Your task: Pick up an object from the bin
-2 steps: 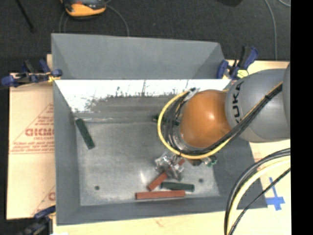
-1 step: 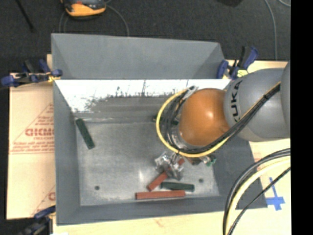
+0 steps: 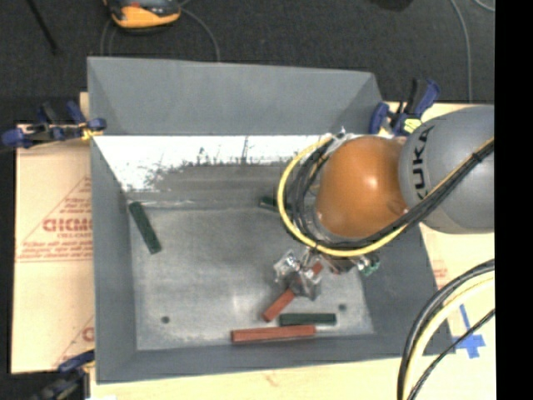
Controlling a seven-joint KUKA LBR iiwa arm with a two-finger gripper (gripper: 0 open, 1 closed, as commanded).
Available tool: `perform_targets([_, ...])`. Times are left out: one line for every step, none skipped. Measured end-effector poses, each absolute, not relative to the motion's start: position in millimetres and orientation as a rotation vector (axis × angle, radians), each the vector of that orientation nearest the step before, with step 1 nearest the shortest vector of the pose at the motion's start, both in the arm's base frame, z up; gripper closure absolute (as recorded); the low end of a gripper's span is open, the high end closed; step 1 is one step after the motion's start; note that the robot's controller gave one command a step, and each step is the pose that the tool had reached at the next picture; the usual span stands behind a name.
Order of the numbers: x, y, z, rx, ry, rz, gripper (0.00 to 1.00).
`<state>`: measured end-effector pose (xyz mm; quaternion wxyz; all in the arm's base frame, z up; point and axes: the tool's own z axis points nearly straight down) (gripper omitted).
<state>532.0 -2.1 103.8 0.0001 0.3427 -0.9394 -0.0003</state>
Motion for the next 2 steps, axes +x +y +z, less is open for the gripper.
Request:
perform_targets([534.6,11.6,126.6,1.133,-2.934,0.003,1.0])
perform_targets([520.6,-10.5,251.4,1.138,-2.932,0.0,1.0])
